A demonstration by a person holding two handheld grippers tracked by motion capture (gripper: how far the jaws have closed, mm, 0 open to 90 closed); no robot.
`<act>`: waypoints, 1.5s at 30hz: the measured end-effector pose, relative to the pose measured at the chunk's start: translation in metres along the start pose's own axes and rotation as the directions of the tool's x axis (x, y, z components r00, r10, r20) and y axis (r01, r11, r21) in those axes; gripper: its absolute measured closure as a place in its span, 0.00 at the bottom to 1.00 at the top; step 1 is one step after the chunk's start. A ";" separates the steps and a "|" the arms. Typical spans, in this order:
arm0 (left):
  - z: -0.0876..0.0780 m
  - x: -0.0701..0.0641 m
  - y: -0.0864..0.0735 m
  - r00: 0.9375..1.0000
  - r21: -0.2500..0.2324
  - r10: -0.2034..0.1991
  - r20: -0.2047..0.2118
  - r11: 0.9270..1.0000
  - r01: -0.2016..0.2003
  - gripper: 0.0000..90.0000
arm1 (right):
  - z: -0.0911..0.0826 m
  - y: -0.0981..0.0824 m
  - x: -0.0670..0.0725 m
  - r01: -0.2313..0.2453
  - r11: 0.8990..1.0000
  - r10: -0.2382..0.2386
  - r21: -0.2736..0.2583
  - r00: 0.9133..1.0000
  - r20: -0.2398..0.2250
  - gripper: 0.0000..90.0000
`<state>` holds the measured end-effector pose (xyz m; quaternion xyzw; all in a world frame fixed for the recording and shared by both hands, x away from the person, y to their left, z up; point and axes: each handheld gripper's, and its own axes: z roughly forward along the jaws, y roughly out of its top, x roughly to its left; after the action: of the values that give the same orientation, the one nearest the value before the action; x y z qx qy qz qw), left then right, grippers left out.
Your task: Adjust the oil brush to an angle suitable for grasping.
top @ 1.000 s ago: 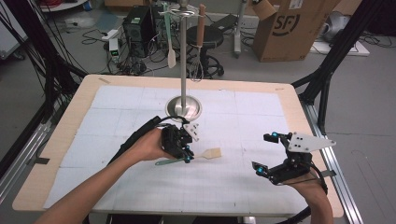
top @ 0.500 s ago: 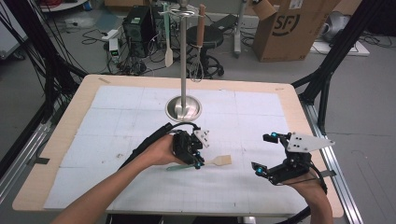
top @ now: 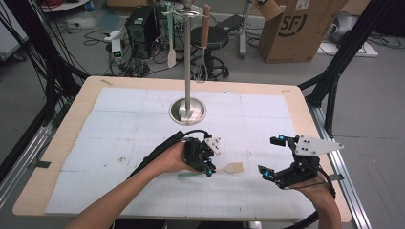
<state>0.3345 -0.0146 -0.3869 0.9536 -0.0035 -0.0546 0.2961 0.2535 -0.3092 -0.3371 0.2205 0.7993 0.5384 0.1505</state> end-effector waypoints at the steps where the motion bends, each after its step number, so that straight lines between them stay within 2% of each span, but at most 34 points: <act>1: 0.001 0.001 0.001 1.000 -0.002 0.008 -0.001 1.000 -0.008 0.91 | 0.000 0.000 0.000 0.002 1.000 -0.002 0.001 1.000 0.000 0.00; 6: 0.008 0.001 0.004 1.000 -0.021 0.016 0.000 1.000 -0.016 0.91 | 0.000 0.000 0.000 -0.002 1.000 0.002 0.001 1.000 0.002 0.00; 10: 0.014 0.001 0.005 1.000 -0.017 0.022 0.005 1.000 -0.022 0.91 | -0.001 -0.001 0.000 -0.001 1.000 0.001 0.001 1.000 0.002 0.00; 13: 0.017 0.002 0.006 1.000 -0.015 0.009 0.007 1.000 -0.008 0.91 | 0.000 -0.001 -0.001 0.001 1.000 -0.001 -0.002 1.000 0.001 0.00; 21: 0.024 0.005 0.006 1.000 -0.004 0.005 0.009 1.000 -0.005 0.91 | 0.000 -0.001 -0.001 -0.004 1.000 0.004 0.000 1.000 -0.001 0.00; 24: 0.025 0.006 0.006 1.000 0.009 0.005 -0.027 1.000 -0.005 0.90 | -0.001 -0.002 -0.001 -0.005 1.000 0.005 0.001 1.000 0.004 0.00; 26: 0.026 0.007 0.005 1.000 0.004 -0.001 -0.026 1.000 0.001 0.89 | -0.001 -0.002 -0.001 -0.010 1.000 0.010 0.002 1.000 0.001 0.00; 28: 0.026 0.008 0.005 0.999 -0.007 -0.001 -0.036 1.000 0.001 0.82 | -0.001 -0.003 -0.003 -0.002 1.000 0.002 -0.006 1.000 0.002 0.00; 30: 0.025 0.007 0.005 1.000 -0.019 -0.004 -0.025 1.000 0.004 0.80 | -0.002 -0.004 -0.003 -0.011 1.000 0.011 -0.003 1.000 0.004 0.00; 32: 0.022 0.008 0.005 1.000 -0.029 0.002 -0.026 1.000 -0.002 0.75 | -0.003 -0.004 -0.003 -0.014 1.000 0.014 0.001 1.000 0.006 0.00; 34: 0.017 0.009 0.004 1.000 -0.045 -0.025 -0.012 0.999 0.024 0.65 | -0.003 -0.005 -0.004 -0.016 1.000 0.016 0.000 1.000 0.007 0.00; 36: 0.010 0.008 0.004 0.999 -0.064 -0.034 -0.013 0.997 0.033 0.56 | -0.003 -0.005 -0.004 -0.015 1.000 0.015 -0.003 1.000 0.010 0.00; 39: -0.004 0.007 0.003 0.998 -0.126 -0.058 -0.018 0.990 0.055 0.43 | -0.004 -0.004 -0.003 -0.014 1.000 0.014 -0.004 1.000 0.008 0.00; 42: -0.020 0.007 0.002 0.997 -0.174 -0.060 -0.048 0.983 0.051 0.32 | -0.006 -0.004 -0.004 -0.020 1.000 0.020 -0.011 1.000 0.009 0.00; 43: -0.025 0.006 0.001 0.996 -0.188 -0.074 -0.050 0.980 0.063 0.31 | -0.007 -0.004 -0.004 -0.021 1.000 0.021 -0.011 1.000 0.011 0.00; 45: -0.035 0.007 -0.002 0.996 -0.210 -0.084 -0.028 0.975 0.077 0.25 | -0.008 -0.006 -0.005 -0.029 1.000 0.029 -0.012 1.000 0.012 0.00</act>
<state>0.3450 0.0069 -0.3598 0.9174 0.0464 -0.0490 0.3923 0.2531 -0.3203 -0.3395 0.2343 0.7918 0.5440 0.1490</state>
